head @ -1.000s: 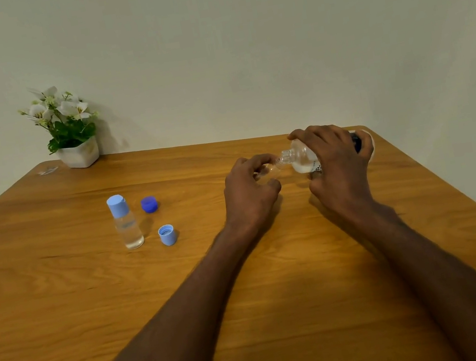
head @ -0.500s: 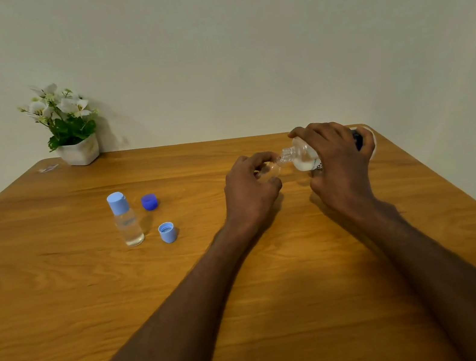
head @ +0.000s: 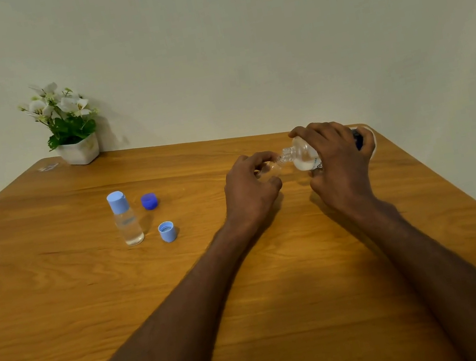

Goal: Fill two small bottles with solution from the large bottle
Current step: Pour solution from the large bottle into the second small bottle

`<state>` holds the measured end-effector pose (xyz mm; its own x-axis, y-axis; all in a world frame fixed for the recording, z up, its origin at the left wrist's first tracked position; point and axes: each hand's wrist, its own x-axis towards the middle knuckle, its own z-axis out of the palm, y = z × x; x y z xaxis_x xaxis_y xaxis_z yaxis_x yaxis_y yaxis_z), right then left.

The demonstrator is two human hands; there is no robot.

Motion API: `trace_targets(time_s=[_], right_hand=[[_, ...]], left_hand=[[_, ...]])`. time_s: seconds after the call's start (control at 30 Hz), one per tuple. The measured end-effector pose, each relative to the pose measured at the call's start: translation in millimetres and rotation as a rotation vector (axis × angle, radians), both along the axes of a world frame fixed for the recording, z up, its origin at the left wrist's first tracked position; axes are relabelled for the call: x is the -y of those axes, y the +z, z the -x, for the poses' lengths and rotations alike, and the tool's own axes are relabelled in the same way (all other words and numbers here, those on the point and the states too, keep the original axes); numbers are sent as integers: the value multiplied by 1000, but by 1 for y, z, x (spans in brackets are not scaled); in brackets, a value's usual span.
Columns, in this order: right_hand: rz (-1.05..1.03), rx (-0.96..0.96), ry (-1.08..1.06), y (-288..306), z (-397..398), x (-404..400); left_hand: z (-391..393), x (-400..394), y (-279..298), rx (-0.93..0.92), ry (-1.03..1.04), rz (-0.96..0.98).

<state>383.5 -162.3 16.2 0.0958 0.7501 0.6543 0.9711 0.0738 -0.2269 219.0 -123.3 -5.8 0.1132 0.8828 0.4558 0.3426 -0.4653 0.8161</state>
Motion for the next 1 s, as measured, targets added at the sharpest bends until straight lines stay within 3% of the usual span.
trace_targets(time_s=[1.0], right_hand=[[-3,-9,-4,1,1,2]], left_hand=[[1,1,0,6,-21,-9]])
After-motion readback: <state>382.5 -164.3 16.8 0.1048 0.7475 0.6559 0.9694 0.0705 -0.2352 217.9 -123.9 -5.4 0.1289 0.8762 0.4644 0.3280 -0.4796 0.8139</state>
